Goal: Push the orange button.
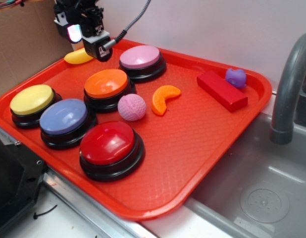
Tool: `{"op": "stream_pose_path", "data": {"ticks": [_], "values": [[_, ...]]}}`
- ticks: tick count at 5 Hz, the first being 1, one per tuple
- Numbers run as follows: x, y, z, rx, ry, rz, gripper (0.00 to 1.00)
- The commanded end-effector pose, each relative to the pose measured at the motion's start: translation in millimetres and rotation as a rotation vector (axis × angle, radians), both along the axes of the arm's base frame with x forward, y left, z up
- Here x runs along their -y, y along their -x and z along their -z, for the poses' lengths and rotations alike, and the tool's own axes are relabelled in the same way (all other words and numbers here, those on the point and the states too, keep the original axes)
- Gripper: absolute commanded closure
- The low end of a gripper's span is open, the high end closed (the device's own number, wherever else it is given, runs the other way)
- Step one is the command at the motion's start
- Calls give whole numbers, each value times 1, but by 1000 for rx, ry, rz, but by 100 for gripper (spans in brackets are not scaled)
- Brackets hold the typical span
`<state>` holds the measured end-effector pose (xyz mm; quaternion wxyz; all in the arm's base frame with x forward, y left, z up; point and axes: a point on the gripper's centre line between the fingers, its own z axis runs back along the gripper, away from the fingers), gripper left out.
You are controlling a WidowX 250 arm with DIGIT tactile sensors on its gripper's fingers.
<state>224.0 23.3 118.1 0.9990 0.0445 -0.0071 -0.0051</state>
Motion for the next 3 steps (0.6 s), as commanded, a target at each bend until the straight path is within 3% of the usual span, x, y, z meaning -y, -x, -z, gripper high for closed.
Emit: {"op": "stream_pose_path", "data": {"ticks": [1, 2, 3], "values": [[-7, -3, -36, 91, -10, -19, 0], [-10, 5, -50, 132, -3, -42, 0], [-10, 8, -52, 127, -16, -35, 0]]}}
